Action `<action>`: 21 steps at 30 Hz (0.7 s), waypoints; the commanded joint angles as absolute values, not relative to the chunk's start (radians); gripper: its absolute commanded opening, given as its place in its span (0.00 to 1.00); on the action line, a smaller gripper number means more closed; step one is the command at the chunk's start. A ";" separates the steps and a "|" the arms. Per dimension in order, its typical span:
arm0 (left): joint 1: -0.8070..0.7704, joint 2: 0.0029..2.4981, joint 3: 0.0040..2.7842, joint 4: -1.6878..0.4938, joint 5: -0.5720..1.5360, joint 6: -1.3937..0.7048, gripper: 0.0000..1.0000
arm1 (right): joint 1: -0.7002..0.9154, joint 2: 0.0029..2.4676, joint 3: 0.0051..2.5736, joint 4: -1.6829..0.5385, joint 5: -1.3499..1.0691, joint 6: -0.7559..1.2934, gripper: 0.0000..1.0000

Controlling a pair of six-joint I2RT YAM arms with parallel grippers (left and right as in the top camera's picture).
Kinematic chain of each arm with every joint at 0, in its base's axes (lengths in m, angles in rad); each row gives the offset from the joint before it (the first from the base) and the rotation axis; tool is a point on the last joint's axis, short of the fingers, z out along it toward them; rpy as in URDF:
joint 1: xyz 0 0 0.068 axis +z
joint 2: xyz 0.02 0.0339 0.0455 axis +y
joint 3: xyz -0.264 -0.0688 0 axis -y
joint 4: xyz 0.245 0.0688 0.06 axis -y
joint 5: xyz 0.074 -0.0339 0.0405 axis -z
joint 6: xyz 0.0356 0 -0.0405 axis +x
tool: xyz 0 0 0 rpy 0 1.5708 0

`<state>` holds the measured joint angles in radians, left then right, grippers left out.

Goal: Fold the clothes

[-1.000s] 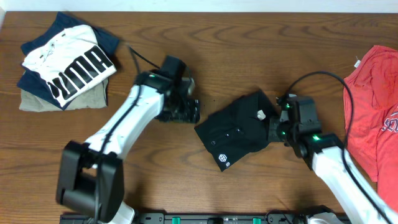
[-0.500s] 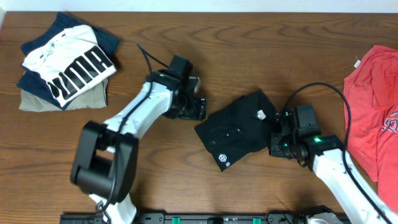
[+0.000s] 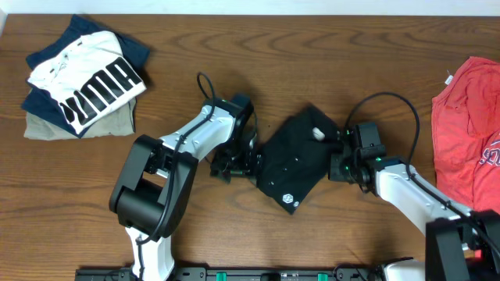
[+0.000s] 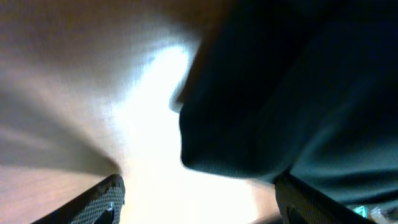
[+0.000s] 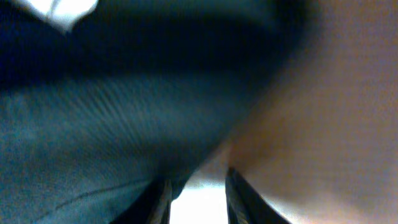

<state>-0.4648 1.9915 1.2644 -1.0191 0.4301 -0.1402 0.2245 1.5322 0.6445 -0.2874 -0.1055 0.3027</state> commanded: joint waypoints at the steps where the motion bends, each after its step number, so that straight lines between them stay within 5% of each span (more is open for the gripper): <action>1: -0.468 2.001 1.262 -1.084 0.438 -0.138 0.78 | 0.231 1.550 0.639 -0.191 -0.049 0.298 0.29; 11: -0.407 1.859 1.293 -1.139 0.433 -0.141 0.76 | 0.221 1.535 0.673 -0.251 -0.078 0.298 0.35; 21: -0.236 1.782 1.328 -0.838 0.738 0.081 0.96 | 0.179 1.453 0.673 -0.530 -0.057 0.299 0.54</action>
<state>-0.2485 1.7561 1.3273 -0.8604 0.5976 -0.0105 0.1932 1.4868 0.6666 -0.5087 -0.0593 0.3019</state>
